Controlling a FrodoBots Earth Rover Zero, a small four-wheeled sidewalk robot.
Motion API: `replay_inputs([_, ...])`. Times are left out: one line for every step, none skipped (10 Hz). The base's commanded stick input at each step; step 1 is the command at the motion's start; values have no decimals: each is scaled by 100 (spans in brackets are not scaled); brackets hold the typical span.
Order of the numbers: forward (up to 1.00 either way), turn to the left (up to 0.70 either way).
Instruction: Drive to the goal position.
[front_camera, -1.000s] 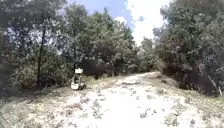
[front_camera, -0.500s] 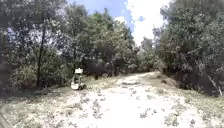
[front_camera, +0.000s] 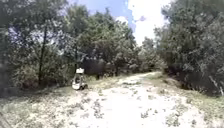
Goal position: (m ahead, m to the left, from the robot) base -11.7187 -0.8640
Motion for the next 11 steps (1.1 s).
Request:
replay_inputs([0,70])
replay_inputs([0,70])
replay_inputs([0,70])
replay_inputs([0,70])
replay_inputs([0,70])
replay_inputs([0,70])
replay_inputs([0,70])
replay_inputs([0,70])
replay_inputs([0,70])
replay_inputs([0,70])
replay_inputs([0,70])
